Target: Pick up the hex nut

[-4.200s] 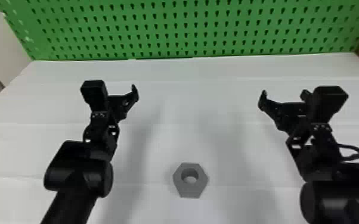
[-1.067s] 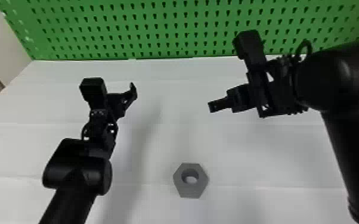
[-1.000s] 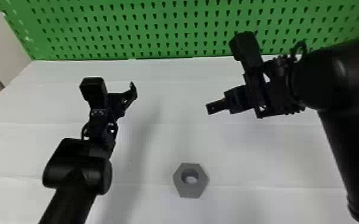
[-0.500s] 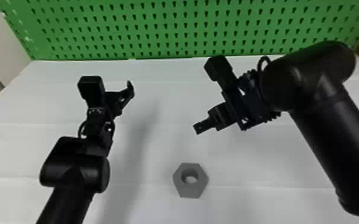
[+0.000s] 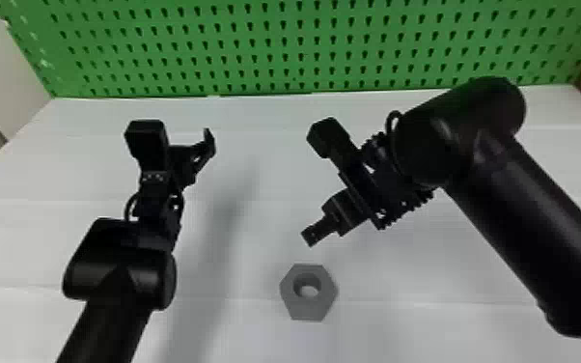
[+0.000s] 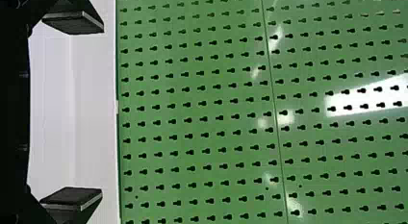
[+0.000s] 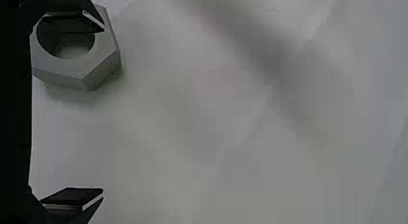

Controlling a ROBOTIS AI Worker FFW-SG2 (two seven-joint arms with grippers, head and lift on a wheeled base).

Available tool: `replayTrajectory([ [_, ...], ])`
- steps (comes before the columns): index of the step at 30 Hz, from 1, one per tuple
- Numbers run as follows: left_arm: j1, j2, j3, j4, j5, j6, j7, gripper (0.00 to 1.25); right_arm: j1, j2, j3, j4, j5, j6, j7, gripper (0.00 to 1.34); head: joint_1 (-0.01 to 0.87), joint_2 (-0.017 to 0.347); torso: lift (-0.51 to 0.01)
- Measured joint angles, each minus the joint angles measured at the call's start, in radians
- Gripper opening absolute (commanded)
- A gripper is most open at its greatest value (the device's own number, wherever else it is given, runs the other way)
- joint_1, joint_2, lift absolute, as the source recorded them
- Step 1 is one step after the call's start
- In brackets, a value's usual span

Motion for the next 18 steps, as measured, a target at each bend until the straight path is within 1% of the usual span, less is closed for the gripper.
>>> replayTrajectory([
  [9, -0.005, 0.000, 0.003, 0.002, -0.005, 0.000, 0.000, 1.16, -0.013, -0.004, 0.059, 0.036, -0.033, 0.000, 0.000, 1.24, 0.785, 0.149, -0.085],
  [18, -0.007, 0.000, 0.002, 0.003, -0.007, 0.000, 0.000, 1.16, -0.016, -0.004, 0.088, 0.077, -0.041, 0.000, 0.000, 1.24, 0.785, 0.149, -0.085],
])
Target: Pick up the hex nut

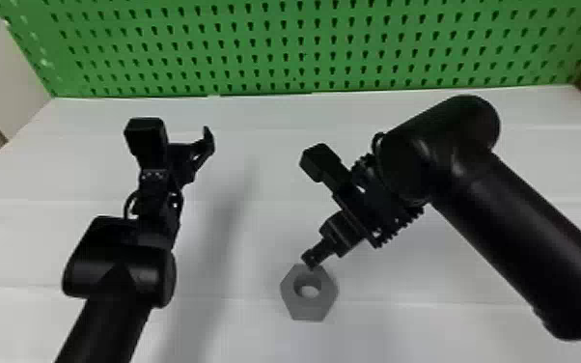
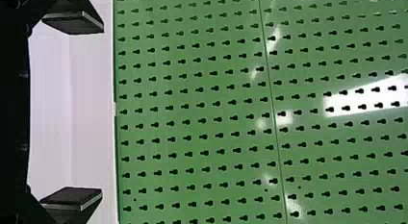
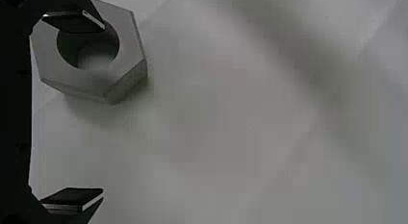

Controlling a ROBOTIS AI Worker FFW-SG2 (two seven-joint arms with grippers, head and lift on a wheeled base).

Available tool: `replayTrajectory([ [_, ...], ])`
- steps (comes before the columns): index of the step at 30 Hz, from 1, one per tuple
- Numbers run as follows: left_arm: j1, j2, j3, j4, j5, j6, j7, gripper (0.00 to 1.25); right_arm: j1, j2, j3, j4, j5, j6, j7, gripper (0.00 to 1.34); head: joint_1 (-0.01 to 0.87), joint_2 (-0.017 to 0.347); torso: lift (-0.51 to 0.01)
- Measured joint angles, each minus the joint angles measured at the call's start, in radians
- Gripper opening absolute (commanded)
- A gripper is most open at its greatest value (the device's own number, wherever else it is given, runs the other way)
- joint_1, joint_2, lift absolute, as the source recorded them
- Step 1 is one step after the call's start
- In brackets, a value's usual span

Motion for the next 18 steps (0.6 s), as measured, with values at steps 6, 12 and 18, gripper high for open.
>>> replayTrajectory([
  [6, -0.004, 0.000, -0.001, 0.001, 0.000, 0.000, 0.000, 1.16, -0.003, 0.003, 0.020, 0.029, -0.005, 0.000, 0.000, 1.24, 0.785, 0.149, -0.085],
  [12, -0.007, 0.000, -0.001, 0.003, 0.000, 0.000, 0.000, 1.16, -0.006, 0.005, 0.034, 0.053, -0.009, 0.000, 0.000, 1.24, 0.785, 0.149, -0.085],
  [18, -0.009, 0.000, -0.004, 0.005, 0.000, 0.000, 0.000, 1.16, -0.007, 0.008, 0.041, 0.075, -0.011, 0.000, 0.000, 1.24, 0.785, 0.149, -0.085],
])
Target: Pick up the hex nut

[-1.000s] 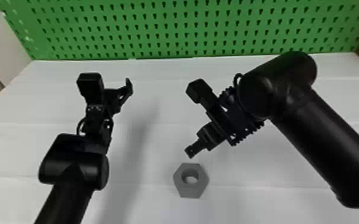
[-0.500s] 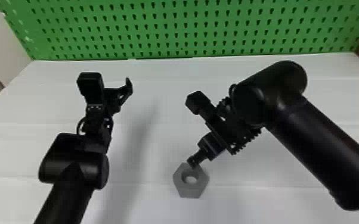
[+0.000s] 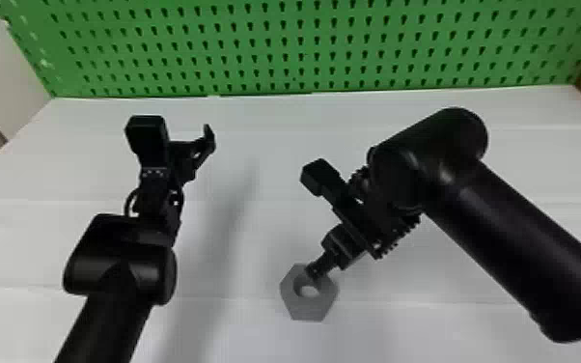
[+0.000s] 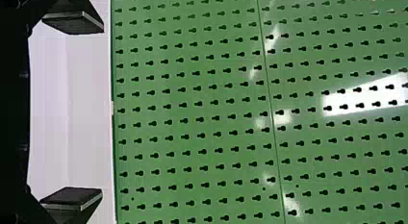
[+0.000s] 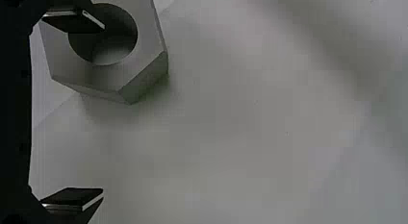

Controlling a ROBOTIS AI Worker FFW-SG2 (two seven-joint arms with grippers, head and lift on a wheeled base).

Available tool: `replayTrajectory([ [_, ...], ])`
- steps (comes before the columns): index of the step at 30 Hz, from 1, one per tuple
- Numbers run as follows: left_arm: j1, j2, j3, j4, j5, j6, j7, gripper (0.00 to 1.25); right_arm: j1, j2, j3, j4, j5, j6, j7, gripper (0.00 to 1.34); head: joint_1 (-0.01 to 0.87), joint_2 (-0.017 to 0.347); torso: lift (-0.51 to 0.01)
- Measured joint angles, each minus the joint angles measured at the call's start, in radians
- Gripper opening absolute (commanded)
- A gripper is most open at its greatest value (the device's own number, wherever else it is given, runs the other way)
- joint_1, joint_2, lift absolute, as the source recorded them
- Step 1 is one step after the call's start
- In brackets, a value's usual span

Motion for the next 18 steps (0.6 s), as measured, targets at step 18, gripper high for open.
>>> replayTrajectory([
  [18, -0.002, 0.000, -0.001, 0.001, 0.002, 0.000, 0.000, 1.16, -0.007, 0.018, 0.021, 0.059, 0.001, 0.000, 0.000, 1.24, 0.785, 0.149, -0.085],
])
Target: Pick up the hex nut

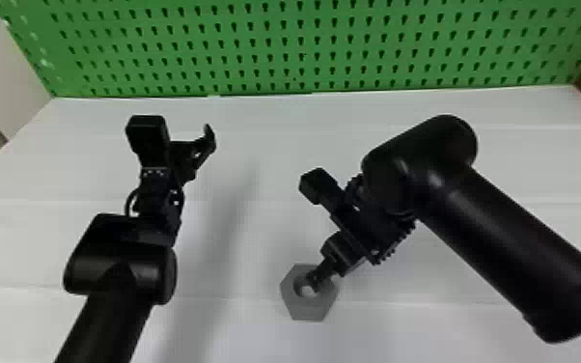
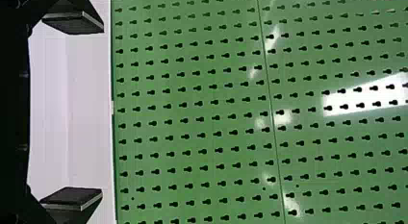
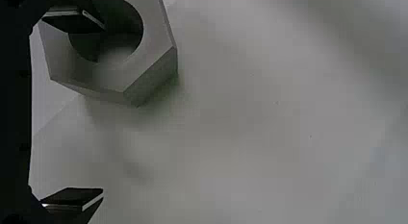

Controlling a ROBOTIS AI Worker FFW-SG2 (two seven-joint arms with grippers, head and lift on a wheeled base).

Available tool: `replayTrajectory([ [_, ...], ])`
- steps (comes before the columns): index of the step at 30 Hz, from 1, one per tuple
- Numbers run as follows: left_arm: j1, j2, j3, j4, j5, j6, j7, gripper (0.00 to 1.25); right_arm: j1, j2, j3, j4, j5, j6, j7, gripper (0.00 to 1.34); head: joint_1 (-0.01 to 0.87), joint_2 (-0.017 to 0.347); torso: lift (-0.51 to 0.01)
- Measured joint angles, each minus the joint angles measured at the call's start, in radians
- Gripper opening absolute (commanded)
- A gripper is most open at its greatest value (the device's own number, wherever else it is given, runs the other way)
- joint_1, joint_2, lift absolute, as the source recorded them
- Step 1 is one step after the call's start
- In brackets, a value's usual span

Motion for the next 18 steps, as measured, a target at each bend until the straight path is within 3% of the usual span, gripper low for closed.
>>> replayTrajectory([
  [6, 0.000, 0.000, 0.000, 0.000, 0.001, -0.001, 0.000, 1.16, 0.000, 0.006, -0.001, 0.020, 0.002, 0.000, 0.000, 1.12, 0.785, 0.149, -0.085],
  [7, -0.001, 0.000, 0.000, 0.000, 0.001, -0.001, 0.000, 1.16, 0.000, 0.007, -0.001, 0.023, 0.003, 0.000, 0.000, 1.04, 0.785, 0.149, -0.085],
  [10, -0.002, 0.000, 0.000, 0.000, 0.001, -0.001, 0.000, 1.16, 0.000, 0.009, 0.000, 0.033, 0.008, 0.000, 0.000, 0.56, 0.785, 0.149, -0.085],
  [12, -0.003, 0.000, 0.000, 0.000, 0.001, -0.001, 0.000, 1.16, 0.000, 0.010, 0.001, 0.036, 0.015, 0.000, 0.001, 0.37, 0.785, 0.149, -0.085],
  [18, -0.002, 0.000, 0.001, 0.000, 0.002, -0.002, 0.000, 1.16, 0.000, 0.012, 0.001, 0.039, 0.039, 0.000, 0.001, 0.33, 0.785, 0.149, -0.085],
])
